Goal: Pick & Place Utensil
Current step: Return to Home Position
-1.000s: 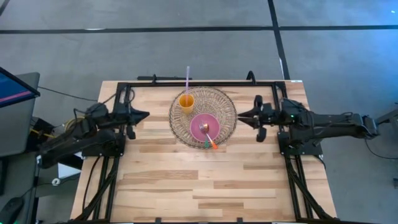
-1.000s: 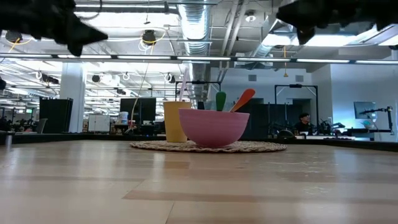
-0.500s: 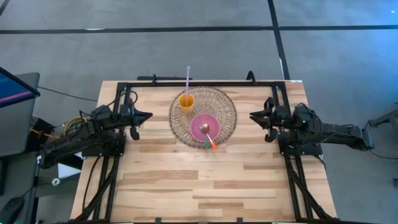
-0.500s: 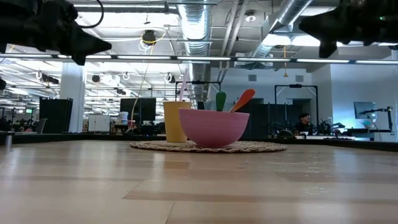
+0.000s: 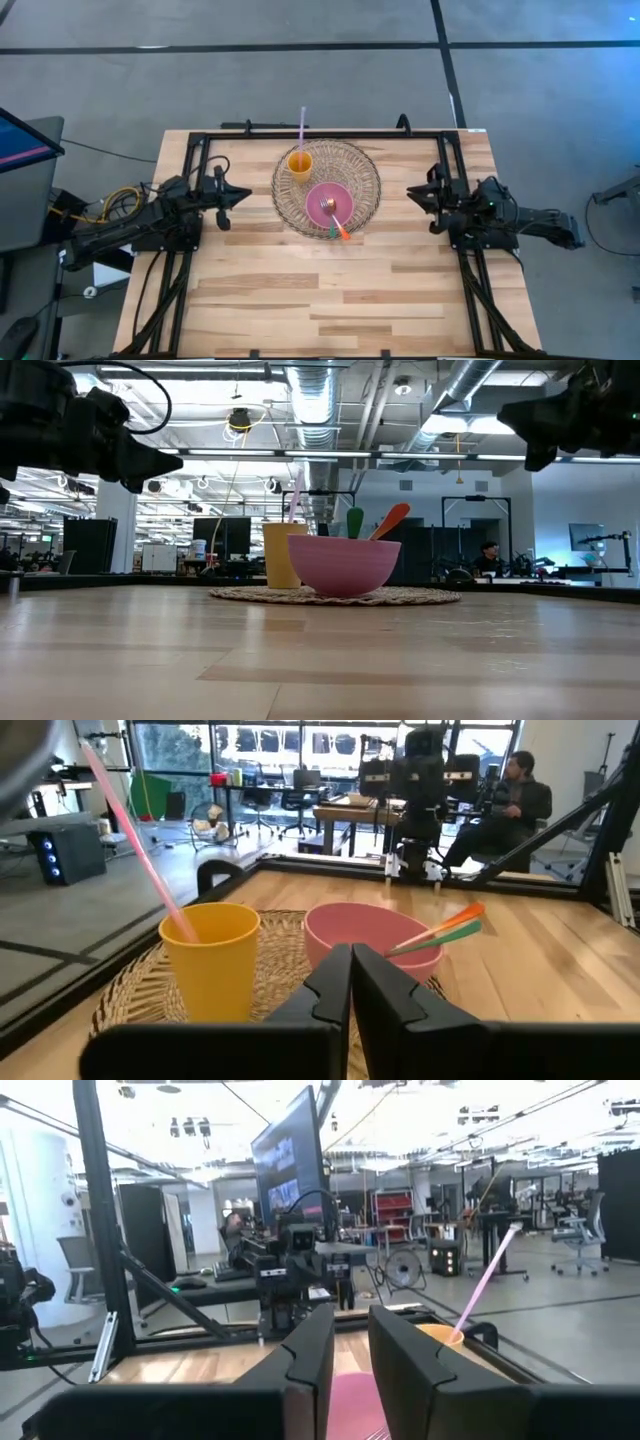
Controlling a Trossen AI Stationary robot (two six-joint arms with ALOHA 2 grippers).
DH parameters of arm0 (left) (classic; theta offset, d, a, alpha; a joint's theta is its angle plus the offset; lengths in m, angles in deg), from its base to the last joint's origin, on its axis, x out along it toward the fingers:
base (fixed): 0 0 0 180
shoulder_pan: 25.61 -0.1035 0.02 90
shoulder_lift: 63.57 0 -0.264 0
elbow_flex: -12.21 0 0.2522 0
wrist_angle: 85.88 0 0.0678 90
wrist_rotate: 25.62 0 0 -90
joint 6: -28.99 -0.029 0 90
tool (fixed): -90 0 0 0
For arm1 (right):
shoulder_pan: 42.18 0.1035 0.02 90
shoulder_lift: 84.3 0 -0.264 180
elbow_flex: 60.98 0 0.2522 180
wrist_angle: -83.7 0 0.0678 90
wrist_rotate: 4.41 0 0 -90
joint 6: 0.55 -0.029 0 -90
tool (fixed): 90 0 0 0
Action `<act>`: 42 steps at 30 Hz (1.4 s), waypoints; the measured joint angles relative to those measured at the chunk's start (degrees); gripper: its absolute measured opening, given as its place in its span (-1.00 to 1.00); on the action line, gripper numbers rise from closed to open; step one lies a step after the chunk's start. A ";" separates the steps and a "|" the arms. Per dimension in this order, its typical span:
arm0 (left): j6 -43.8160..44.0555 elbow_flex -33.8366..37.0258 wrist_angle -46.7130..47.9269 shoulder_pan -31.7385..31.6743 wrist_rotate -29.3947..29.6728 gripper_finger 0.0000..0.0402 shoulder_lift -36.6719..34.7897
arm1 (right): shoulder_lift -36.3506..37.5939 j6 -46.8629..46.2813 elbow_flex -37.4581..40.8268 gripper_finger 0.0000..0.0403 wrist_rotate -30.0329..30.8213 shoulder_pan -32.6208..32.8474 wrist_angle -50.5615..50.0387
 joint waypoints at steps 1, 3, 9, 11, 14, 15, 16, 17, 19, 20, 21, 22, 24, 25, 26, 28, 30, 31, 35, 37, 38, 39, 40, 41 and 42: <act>0.06 0.00 0.00 0.00 0.01 -0.93 -0.01 | -0.09 0.02 0.63 -0.70 0.03 -0.16 0.76; 0.09 -0.02 -0.27 0.00 -0.04 -0.93 -0.04 | -0.09 0.03 1.23 -0.70 0.13 -0.20 0.58; 1.31 -0.02 0.01 0.01 -0.01 -0.94 0.42 | -0.13 -0.18 1.21 -0.70 1.58 -0.20 -3.35; 3.56 -0.02 -0.36 0.00 -0.01 -0.94 0.62 | -0.21 0.28 1.15 -0.70 1.60 -0.20 -3.81; 5.52 -0.04 -0.80 0.00 0.04 -0.94 0.90 | -0.30 1.15 1.17 -0.70 1.60 -0.19 -4.75; 5.54 -0.04 -0.78 0.00 0.02 -0.94 0.91 | -0.35 1.64 1.15 -0.70 1.60 -0.18 -4.74; 5.58 -0.04 -0.79 0.02 0.03 -0.94 0.92 | -0.35 1.96 1.15 -0.70 1.60 -0.18 -4.91; 5.67 -0.04 -0.81 0.00 0.04 -0.94 0.91 | -0.28 1.99 1.15 -0.70 1.60 -0.18 -5.29; 5.68 -0.04 -0.80 0.00 0.04 -0.94 0.90 | -0.28 1.99 1.15 -0.70 1.60 -0.18 -5.52; 5.69 -0.04 -0.81 0.00 0.04 -0.94 0.92 | -0.28 1.99 1.15 -0.70 1.60 -0.18 -5.46; 5.69 -0.04 -0.82 0.00 0.04 -0.94 0.90 | -0.28 1.99 1.15 -0.70 1.60 -0.18 -5.42; 5.69 -0.04 -0.85 0.00 0.04 -0.94 0.90 | -0.28 1.99 1.15 -0.70 1.60 -0.16 -5.46; 5.68 -0.04 -0.91 0.00 0.04 -0.94 0.90 | -0.28 1.99 1.15 -0.70 1.60 -0.13 -5.43; 5.68 -0.04 -1.00 0.00 0.04 -0.94 0.90 | -0.28 1.99 1.15 -0.70 1.60 -0.13 -5.43; 5.68 -0.04 -1.11 0.00 0.04 -0.94 0.90 | -0.28 1.99 1.15 -0.70 1.60 -0.13 -5.43; 5.68 -0.04 -1.24 0.00 0.04 -0.94 0.90 | -0.28 1.99 1.15 -0.70 1.60 -0.13 -5.43; 5.68 -0.04 -1.24 0.01 0.04 -0.94 0.90 | -0.28 1.99 1.15 -0.70 1.60 -0.13 -5.43; 5.68 -0.04 -1.24 0.02 0.04 -0.94 0.90 | -0.28 1.99 1.15 -0.70 1.60 -0.13 -5.42; 5.68 -0.04 -1.24 0.00 0.04 -0.94 0.90 | -0.28 1.99 1.15 -0.70 1.60 -0.13 -5.41; 5.68 -0.04 -1.25 0.01 0.04 -0.94 0.90 | -0.28 1.99 1.15 -0.70 1.60 -0.13 -5.41; 5.68 -0.04 -1.24 0.02 0.04 -0.94 0.90 | -0.28 1.99 1.15 -0.70 1.60 -0.13 -5.41; 5.68 -0.04 -1.26 0.00 0.04 -0.94 0.90 | -0.28 1.99 1.15 -0.70 1.60 -0.13 -5.41; 5.68 -0.04 -1.24 0.00 0.04 -0.94 0.90 | -0.28 2.00 1.15 -0.70 1.60 -0.13 -5.41; 5.68 -0.04 -1.26 0.02 0.04 -0.94 0.90 | -0.28 1.99 1.15 -0.70 1.60 -0.13 -5.41; 5.68 -0.04 -1.25 0.02 0.04 -0.94 0.90 | -0.28 1.99 1.15 -0.70 1.60 -0.13 -5.41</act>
